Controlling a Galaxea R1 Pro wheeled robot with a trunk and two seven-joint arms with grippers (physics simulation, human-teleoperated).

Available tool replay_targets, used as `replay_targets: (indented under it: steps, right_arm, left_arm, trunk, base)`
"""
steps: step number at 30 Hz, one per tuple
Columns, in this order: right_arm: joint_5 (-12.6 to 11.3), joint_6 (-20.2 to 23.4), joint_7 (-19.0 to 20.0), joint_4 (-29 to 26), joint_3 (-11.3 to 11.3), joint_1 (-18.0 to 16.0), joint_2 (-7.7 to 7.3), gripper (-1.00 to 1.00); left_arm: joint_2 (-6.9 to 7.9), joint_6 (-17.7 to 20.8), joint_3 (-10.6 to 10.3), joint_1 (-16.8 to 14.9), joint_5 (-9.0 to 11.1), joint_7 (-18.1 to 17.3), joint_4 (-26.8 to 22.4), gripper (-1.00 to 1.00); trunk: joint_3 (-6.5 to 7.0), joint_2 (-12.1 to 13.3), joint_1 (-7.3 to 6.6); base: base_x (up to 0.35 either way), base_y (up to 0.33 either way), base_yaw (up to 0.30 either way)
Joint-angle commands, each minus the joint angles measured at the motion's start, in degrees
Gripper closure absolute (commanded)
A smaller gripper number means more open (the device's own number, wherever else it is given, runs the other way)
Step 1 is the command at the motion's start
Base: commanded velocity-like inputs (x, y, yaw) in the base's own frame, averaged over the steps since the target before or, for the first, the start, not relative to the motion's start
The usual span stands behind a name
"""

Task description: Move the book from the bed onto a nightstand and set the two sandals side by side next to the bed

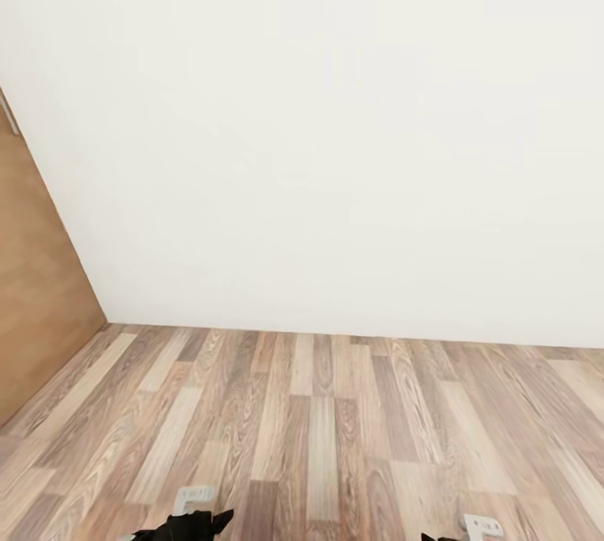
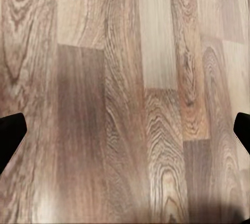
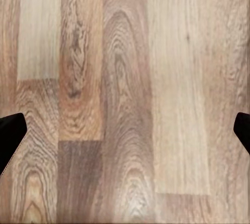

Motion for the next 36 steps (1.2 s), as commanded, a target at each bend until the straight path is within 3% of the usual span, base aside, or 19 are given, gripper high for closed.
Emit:
replay_targets:
  steps: [1,36]
  right_arm:
    - [0.6,-0.23,0.23,0.06,-0.49,-0.05,0.0,-1.0]
    - [0.4,-0.23,0.23,0.24,-0.58,-0.05,0.0,-1.0]
  left_arm:
    - [0.02,-0.34,0.41,-0.03,-0.61,-0.1,0.04,-1.0]
    - [-0.03,-0.24,0.33,-0.03,-0.73,0.29,0.5,-1.0]
  trunk:
    - [-0.05,-0.02,0.02]
    - [-0.05,-0.02,0.02]
  base:
    - [0.321,0.0,-0.087]
    - [0.321,0.0,-0.005]
